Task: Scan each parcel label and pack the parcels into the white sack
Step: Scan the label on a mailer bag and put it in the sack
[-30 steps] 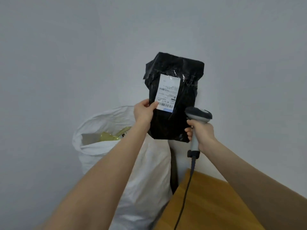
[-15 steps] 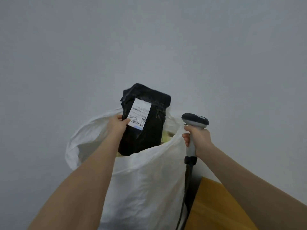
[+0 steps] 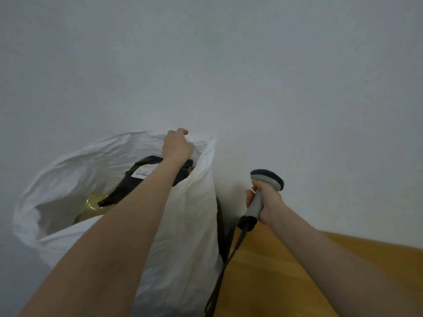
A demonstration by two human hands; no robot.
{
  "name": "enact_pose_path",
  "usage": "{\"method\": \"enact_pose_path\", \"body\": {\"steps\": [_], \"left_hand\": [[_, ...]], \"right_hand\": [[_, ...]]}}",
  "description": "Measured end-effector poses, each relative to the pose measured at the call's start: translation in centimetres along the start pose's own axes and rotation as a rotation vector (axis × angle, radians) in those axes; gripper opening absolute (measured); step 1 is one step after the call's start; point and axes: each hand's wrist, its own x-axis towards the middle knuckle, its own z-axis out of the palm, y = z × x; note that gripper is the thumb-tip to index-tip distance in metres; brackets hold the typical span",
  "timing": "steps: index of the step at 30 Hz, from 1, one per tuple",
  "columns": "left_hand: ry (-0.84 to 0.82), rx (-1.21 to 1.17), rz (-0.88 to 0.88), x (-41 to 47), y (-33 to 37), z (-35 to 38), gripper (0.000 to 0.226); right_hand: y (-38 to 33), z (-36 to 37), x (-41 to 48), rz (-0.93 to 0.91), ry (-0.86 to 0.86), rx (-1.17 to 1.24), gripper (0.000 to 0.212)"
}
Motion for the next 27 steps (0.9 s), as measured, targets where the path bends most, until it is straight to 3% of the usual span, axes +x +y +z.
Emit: {"method": "enact_pose_path", "body": {"steps": [4,11,19,27], "left_hand": [[-0.157,-0.045,0.171,-3.9,8.2,6.7,0.043],[-0.576,-0.102,0.273,-17.5,20.7,21.5,0.045],[-0.82,-0.11,0.341,-31.4,35.5,34.0,0.044],[-1.004,-0.075,0.466,-40.4,46.0,42.0,0.045]], "right_hand": [[-1.3,-7.8,-0.1,0.04,0.073,0.057,0.019],[-6.1,-26.3,-1.5,-0.035,0.225,0.054,0.017],[-12.6,-47.8,-5.0,-0.116,0.515,0.11,0.015],[-15.5,-61.6,-9.0,-0.155,0.758,0.205,0.016]]}}
